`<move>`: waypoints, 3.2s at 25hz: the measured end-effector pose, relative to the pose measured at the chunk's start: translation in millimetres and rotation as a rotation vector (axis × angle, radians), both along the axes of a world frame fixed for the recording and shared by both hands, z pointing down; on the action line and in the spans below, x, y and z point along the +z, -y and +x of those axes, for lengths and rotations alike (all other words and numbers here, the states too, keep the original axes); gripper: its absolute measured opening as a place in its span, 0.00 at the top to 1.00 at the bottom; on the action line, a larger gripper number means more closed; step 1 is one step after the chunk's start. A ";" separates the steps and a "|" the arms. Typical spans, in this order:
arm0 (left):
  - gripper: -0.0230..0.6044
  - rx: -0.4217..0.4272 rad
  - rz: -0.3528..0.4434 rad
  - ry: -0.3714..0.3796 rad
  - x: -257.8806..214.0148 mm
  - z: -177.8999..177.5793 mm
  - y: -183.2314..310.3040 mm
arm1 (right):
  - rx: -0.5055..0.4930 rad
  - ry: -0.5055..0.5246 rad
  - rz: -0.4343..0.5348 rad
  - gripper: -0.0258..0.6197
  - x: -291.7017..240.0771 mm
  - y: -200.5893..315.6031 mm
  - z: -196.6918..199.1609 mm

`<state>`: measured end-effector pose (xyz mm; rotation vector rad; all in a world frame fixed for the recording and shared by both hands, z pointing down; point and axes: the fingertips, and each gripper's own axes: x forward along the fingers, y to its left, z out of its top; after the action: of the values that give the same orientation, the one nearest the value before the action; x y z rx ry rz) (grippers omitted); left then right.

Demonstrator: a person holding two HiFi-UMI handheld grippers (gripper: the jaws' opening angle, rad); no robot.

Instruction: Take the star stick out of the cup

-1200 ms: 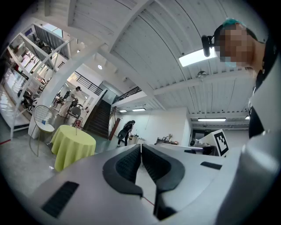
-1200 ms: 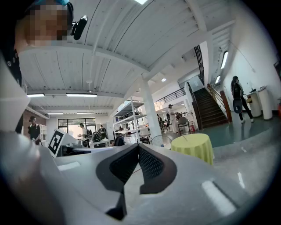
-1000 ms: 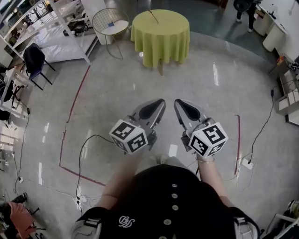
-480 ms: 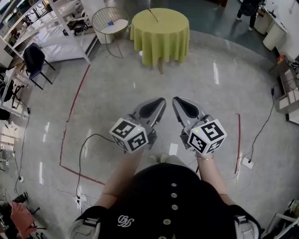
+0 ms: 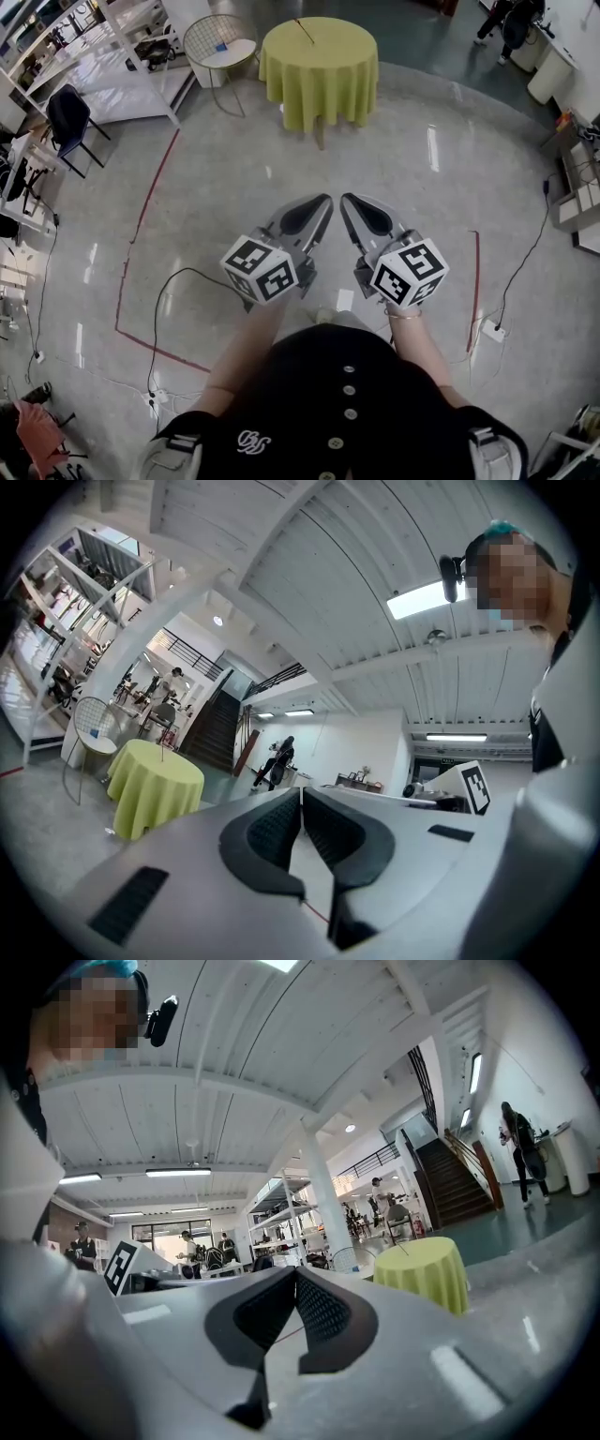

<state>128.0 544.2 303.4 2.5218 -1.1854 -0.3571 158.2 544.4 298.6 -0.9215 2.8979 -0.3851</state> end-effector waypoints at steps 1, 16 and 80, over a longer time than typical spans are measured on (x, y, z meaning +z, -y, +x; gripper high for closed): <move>0.93 -0.001 -0.005 -0.005 2.2 3.4 0.3 | -0.001 0.001 0.000 0.95 0.3 1.7 1.4; 0.93 -0.023 -0.013 -0.013 10.8 8.9 26.4 | 0.043 0.018 0.005 0.95 7.8 34.6 15.9; 0.93 0.050 -0.017 -0.037 14.8 -141.3 354.4 | 0.135 -0.004 -0.026 0.95 21.5 356.9 -132.9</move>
<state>-13.3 189.8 318.2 2.5146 -1.1043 -0.3787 25.3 187.4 320.2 -1.1159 2.8197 -0.4116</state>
